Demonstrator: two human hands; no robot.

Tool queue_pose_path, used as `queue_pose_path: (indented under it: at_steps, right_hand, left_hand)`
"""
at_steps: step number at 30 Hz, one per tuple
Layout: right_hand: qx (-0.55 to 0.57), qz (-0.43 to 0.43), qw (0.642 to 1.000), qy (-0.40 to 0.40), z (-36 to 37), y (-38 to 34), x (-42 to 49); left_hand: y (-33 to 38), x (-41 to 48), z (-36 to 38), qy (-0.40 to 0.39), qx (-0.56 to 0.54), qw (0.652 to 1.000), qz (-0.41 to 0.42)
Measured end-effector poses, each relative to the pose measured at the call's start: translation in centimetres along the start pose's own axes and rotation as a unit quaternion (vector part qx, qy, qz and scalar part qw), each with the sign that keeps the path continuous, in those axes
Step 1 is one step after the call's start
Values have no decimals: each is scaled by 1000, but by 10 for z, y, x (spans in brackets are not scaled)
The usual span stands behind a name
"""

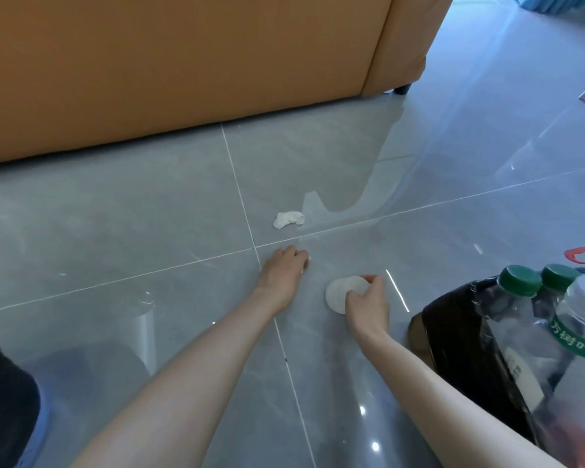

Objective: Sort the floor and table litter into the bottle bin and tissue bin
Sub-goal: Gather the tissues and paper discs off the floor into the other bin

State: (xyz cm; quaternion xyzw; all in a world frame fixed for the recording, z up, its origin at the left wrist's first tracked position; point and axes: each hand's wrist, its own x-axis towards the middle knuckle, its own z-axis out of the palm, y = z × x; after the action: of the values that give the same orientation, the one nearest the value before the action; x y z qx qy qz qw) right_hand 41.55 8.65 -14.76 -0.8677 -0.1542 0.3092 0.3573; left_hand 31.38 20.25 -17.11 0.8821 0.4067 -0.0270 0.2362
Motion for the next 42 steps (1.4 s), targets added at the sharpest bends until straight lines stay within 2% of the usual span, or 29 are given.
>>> queue_pose_path:
  at_steps: [7, 9, 13, 18, 23, 28, 34, 39, 42]
  right_hand:
    - [34, -23, 999, 19, 10, -9, 8]
    - [44, -32, 998, 20, 14, -10, 10]
    - [52, -35, 998, 10, 16, -14, 14]
    - [88, -30, 995, 27, 19, -22, 15]
    - [134, 2, 991, 24, 25, -33, 3]
    - [172, -6, 985, 7, 30, -52, -26]
    - [250, -44, 967, -32, 40, -86, -81]
    - [319, -82, 937, -113, 46, -119, -135]
    - [311, -122, 923, -190, 51, -134, -173]
  left_hand:
    - [-13, 43, -23, 71, -181, 979, -62]
    - [-15, 55, -31, 62, -183, 977, -91]
    - [-20, 72, -30, 39, -115, 986, -112]
    - [-21, 66, -17, 87, -139, 980, -117]
    - [-25, 33, -14, 106, -263, 941, -186]
    - [-27, -14, -26, 152, -306, 925, -166]
    - [-25, -89, -83, 264, -302, 908, -123]
    - [-38, -165, -139, 363, -289, 875, -141]
    - [-52, -214, -162, 405, -289, 851, -167]
